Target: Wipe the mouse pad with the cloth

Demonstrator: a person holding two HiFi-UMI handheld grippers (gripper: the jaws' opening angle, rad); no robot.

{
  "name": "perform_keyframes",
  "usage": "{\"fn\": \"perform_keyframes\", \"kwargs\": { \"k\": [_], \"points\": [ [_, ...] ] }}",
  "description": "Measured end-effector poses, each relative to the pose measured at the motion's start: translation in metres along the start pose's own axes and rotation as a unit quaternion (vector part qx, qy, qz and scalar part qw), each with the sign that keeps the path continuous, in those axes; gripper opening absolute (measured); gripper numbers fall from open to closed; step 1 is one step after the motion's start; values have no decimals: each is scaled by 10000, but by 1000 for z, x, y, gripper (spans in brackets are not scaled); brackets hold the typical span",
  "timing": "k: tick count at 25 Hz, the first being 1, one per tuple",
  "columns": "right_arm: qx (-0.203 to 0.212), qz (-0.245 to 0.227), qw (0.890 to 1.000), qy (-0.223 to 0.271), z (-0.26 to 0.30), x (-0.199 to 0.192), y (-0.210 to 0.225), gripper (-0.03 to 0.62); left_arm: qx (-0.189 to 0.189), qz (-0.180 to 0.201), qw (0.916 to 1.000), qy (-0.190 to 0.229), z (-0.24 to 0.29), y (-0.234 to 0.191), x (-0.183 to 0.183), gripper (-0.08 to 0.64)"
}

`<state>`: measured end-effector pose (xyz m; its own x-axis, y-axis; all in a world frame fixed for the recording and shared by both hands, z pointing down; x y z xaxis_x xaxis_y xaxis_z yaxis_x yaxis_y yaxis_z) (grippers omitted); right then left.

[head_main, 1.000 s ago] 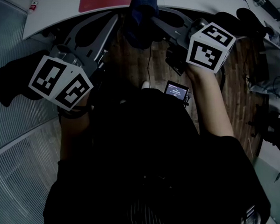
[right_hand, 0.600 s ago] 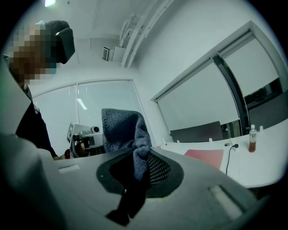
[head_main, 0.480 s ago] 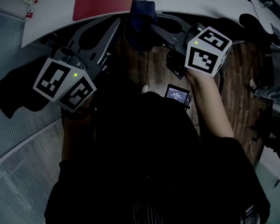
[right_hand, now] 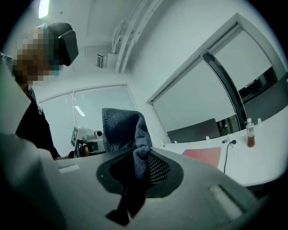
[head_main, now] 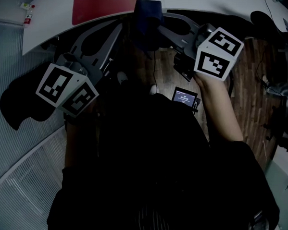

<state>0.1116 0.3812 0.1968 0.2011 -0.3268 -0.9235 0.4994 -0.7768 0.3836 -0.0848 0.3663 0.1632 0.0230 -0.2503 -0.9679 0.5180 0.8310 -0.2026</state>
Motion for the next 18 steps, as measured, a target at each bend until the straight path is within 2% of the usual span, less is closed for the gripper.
{"fn": "perform_keyframes", "kwargs": {
  "k": [3, 6, 12, 15, 18],
  "points": [
    [-132, -13, 9999, -6, 1, -3, 1, 38, -143, 99, 9998, 30, 2, -9, 0, 6],
    [-397, -71, 9992, 12, 0, -6, 2, 37, -460, 32, 9987, 217, 12, -22, -3, 6],
    [-850, -117, 9963, -39, -7, -13, 7, 38, -993, 151, 9945, 311, 39, -28, -21, 6],
    [-793, -49, 9968, 42, -8, -13, 7, 38, -1151, 185, 9924, 395, 46, -26, -26, 6],
    [-690, 42, 9975, 113, -9, -15, 7, 38, -1225, 57, 9916, 419, 48, -29, -30, 6]
  ]
}}
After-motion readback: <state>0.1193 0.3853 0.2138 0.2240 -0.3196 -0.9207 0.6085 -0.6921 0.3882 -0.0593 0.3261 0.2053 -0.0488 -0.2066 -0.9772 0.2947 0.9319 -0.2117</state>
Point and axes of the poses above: the fingertips, and each gripper's own axes: z forward along the fingers, y to its right, x out of its top, the point moved 9 cm from there along -z, backward along the fingers, and after that the axes turned 4 degrees about x, right-handed, at the moved point
